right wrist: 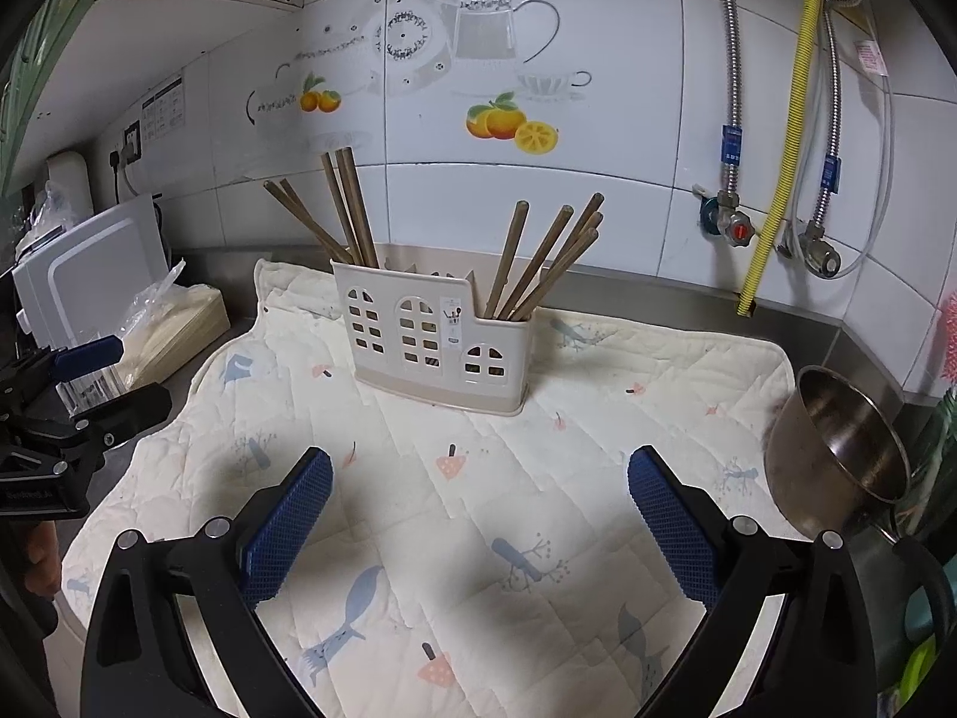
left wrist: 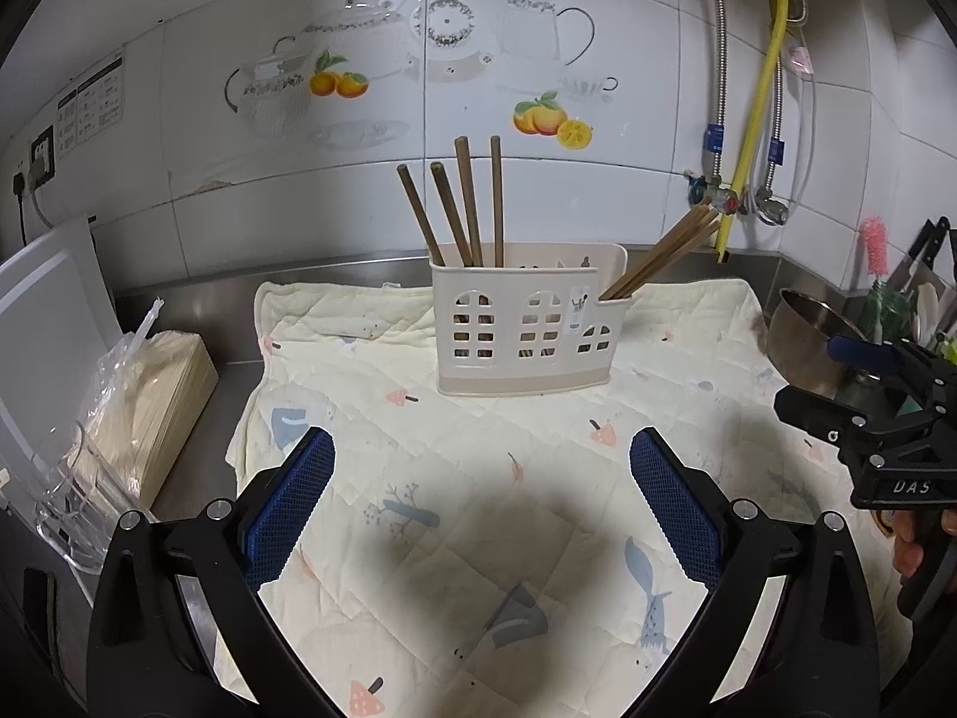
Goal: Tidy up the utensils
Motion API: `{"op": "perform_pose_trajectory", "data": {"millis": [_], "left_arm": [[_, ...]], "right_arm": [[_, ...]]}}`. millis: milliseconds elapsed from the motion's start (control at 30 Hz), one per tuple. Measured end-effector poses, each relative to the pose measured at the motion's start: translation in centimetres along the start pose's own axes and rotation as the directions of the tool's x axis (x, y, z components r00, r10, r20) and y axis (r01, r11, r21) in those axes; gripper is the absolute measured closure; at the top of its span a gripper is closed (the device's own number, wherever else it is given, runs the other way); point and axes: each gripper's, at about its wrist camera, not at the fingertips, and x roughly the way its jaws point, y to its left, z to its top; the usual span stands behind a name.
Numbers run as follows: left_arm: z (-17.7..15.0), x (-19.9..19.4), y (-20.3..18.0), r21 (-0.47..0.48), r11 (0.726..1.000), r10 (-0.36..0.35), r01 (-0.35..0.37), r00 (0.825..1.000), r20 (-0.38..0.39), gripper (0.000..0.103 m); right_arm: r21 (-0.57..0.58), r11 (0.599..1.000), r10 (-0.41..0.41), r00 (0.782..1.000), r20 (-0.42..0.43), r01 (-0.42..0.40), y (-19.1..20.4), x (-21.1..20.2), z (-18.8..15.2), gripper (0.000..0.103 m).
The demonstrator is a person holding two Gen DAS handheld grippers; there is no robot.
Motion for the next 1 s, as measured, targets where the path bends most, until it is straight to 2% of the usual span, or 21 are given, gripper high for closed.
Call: {"op": "perform_pose_trajectory", "data": {"millis": [1000], "left_arm": [[-0.76, 0.75, -0.16, 0.006, 1.0, 0.007, -0.007, 0.999, -0.04, 0.005]], "right_arm": [[0.004, 1.0, 0.01, 1.0, -0.017, -0.01, 0.0, 0.5, -0.83, 0.007]]}}
